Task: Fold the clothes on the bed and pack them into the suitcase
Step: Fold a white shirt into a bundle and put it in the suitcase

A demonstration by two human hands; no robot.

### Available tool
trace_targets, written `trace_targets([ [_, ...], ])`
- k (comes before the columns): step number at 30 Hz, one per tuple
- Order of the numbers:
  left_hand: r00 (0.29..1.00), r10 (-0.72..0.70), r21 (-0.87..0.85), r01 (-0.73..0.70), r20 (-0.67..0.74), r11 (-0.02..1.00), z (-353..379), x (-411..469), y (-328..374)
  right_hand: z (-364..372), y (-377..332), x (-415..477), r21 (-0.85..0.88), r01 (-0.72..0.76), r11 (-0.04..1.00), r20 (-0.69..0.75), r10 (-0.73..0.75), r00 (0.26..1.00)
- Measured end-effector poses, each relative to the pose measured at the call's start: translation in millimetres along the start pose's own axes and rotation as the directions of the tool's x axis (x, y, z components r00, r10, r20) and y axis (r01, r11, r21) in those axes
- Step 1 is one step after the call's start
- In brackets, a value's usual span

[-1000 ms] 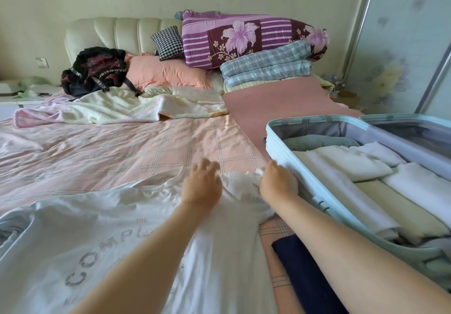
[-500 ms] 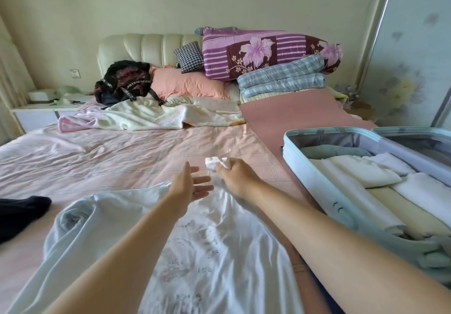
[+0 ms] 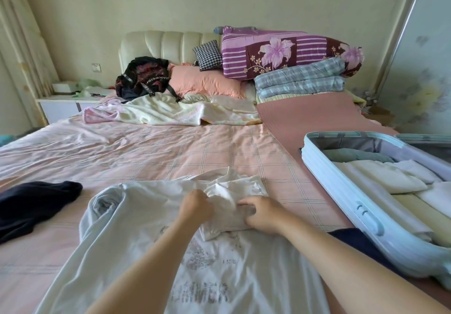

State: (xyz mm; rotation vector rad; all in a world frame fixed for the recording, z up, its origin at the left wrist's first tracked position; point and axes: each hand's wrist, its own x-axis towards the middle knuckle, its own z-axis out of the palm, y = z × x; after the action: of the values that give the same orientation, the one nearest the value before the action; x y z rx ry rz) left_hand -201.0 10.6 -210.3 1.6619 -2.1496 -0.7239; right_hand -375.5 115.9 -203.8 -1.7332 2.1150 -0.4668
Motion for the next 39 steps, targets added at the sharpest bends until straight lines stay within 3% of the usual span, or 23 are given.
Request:
trace_targets([
  [4, 0.978, -0.051, -0.318, -0.015, -0.200, 0.948, -5, -2, 5, 6, 4, 0, -0.247, 0.127, 0.961, 0.161, -0.089, 0.983],
  [7, 0.957, -0.099, -0.388, -0.015, -0.273, 0.922, -24, 0, -3, 8, -6, 1, -0.194, 0.167, 0.967, 0.060, -0.159, 0.985],
  [9, 0.934, -0.055, -0.244, -0.035, -0.353, 0.969, -45, 6, -18, 8, -23, 2, -0.043, 0.192, 0.981, -0.026, -0.193, 0.981],
  [11, 0.916, 0.057, 0.035, -0.047, -0.398, 0.998, -63, 10, -38, 12, -43, 2, 0.061, 0.207, 0.976, 0.005, -0.208, 0.978],
  [15, 0.990, 0.101, 0.458, -0.047, -0.094, 0.888, -72, 16, -86, 30, -73, 8, 0.077, 0.193, 0.978, 0.281, -0.207, 0.937],
  [16, 0.996, 0.089, 0.485, -0.071, -0.015, 0.871, -69, 17, -97, 34, -76, 13, 0.105, 0.166, 0.980, 0.257, -0.188, 0.948],
  [18, 0.988, 0.134, 0.450, -0.152, 0.072, 0.880, -65, 17, -110, 37, -74, 31, 0.084, 0.163, 0.983, 0.052, -0.168, 0.984],
  [21, 0.964, 0.264, 0.425, -0.255, 0.038, 0.869, -65, 16, -116, 33, -61, 62, -0.123, 0.140, 0.982, -0.230, -0.166, 0.959],
  [25, 0.958, 0.287, 0.571, -0.250, 0.025, 0.782, -72, 17, -116, 24, -43, 93, -0.393, 0.017, 0.919, -0.162, -0.087, 0.983],
  [27, 0.949, 0.315, 0.597, -0.246, -0.012, 0.764, -80, 21, -118, 22, -38, 105, -0.448, -0.032, 0.893, -0.176, -0.053, 0.983],
  [30, 0.958, 0.282, 0.608, -0.189, -0.059, 0.771, -94, 32, -133, 16, -41, 120, -0.356, -0.050, 0.933, -0.339, -0.079, 0.937],
  [32, 0.976, 0.218, 0.627, -0.158, -0.019, 0.763, -100, 38, -143, 11, -49, 128, -0.392, -0.042, 0.919, -0.437, -0.146, 0.888],
  [36, 0.987, 0.104, 0.745, -0.161, 0.123, 0.647, -97, 38, -138, 14, -62, 139, -0.684, -0.161, 0.711, -0.252, -0.023, 0.968],
  [38, 0.991, 0.095, 0.761, -0.130, 0.091, 0.636, -98, 40, -125, 22, -59, 145, -0.706, -0.164, 0.689, -0.194, 0.034, 0.980],
  [39, 0.990, 0.143, 0.732, -0.105, 0.011, 0.673, -101, 44, -118, 23, -58, 149, -0.690, -0.141, 0.710, -0.202, -0.001, 0.979],
])
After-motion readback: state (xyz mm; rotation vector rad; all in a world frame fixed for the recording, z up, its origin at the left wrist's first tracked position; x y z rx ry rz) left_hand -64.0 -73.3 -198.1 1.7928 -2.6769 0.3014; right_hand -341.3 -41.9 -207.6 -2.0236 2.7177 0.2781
